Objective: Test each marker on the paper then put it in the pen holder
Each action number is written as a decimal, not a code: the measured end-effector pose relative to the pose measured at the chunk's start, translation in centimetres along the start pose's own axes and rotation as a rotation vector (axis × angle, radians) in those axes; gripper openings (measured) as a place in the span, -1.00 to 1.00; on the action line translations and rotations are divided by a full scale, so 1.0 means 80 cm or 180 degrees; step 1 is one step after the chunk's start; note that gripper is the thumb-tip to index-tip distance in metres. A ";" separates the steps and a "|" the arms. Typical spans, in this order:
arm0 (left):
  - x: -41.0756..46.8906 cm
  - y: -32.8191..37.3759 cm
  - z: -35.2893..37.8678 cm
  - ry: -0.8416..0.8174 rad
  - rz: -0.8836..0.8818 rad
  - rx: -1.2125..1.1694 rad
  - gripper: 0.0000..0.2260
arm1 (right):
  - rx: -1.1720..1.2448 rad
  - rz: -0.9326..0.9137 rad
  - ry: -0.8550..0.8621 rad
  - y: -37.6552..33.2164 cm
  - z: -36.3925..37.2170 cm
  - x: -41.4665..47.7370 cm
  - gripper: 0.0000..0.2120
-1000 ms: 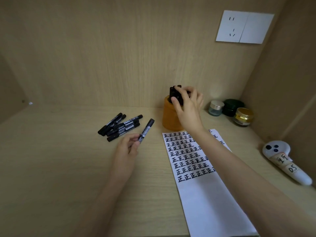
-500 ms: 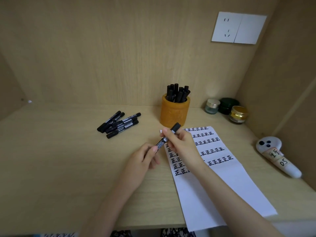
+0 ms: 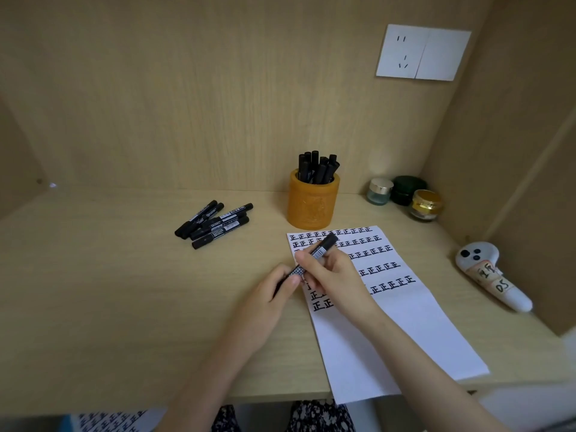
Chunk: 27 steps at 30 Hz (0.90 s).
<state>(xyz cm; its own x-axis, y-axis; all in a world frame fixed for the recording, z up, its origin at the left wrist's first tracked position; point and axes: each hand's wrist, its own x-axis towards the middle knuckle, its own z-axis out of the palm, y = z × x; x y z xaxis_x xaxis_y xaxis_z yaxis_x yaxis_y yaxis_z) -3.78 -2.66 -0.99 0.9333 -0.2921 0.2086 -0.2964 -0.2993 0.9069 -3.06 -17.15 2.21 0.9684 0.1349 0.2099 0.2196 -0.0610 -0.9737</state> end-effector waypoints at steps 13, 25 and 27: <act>-0.014 0.011 0.003 -0.0448 -0.0261 -0.0646 -0.79 | 0.0065 0.0035 -0.0092 0.004 -0.006 -0.027 -0.78; -0.033 0.011 -0.008 -0.0257 -0.0476 0.0148 -0.78 | 0.0731 0.0198 0.1233 -0.005 -0.031 -0.041 -0.57; -0.037 0.004 -0.010 -0.0236 -0.0368 0.0374 -0.85 | 0.0814 0.0328 0.1377 -0.001 -0.037 -0.044 -0.66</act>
<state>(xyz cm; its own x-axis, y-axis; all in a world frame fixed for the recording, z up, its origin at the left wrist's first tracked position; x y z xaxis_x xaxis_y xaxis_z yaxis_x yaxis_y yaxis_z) -6.49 -1.20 -1.03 0.9463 -0.3146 0.0739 -0.2137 -0.4377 0.8734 -6.16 -20.52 1.78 0.9558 -0.2840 0.0765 0.1368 0.1987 -0.9705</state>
